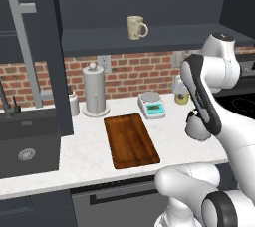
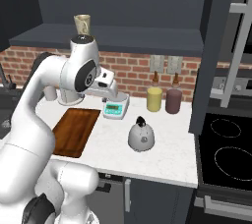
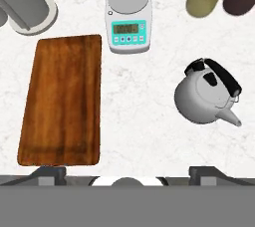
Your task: Pick the kettle from the counter and place it on the tray. Then pick the mug from the cabinet and place it on the tray. Then close the cabinet doors.
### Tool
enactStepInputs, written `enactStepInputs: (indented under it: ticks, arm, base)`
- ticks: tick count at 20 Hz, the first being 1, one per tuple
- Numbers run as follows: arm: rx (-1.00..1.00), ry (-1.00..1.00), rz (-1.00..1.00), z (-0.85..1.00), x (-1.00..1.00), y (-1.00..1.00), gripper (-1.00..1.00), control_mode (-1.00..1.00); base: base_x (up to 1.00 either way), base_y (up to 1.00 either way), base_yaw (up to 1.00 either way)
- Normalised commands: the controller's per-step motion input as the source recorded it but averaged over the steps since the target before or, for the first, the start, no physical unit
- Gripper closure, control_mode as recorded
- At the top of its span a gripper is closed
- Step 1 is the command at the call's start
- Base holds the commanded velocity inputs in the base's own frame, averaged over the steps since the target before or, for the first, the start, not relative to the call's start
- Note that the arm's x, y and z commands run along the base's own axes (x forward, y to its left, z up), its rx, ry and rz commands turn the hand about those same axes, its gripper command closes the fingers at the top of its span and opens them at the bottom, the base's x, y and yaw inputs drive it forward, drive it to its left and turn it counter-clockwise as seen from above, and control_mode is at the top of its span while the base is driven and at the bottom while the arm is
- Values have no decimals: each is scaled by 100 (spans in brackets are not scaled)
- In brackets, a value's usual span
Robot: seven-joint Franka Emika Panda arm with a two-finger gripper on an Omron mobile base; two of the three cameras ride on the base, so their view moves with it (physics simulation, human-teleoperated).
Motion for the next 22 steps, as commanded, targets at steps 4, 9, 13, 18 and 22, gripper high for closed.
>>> enactStepInputs:
  ticks: [4,9,13,18,22]
  arm:
    - [1,0,-1,-23,-29,-55,-100,-100]
    - [0,0,-6,-23,-18,-57,-100,-100]
    - [0,0,-8,-25,0,-57,-100,-100]
    - [0,0,-4,-26,26,-40,-100,-100]
    - [0,0,0,-25,47,-31,-100,-100]
  base:
    - [0,0,0]
    - [0,0,0]
    - [0,0,0]
    - [0,0,0]
    - [0,0,0]
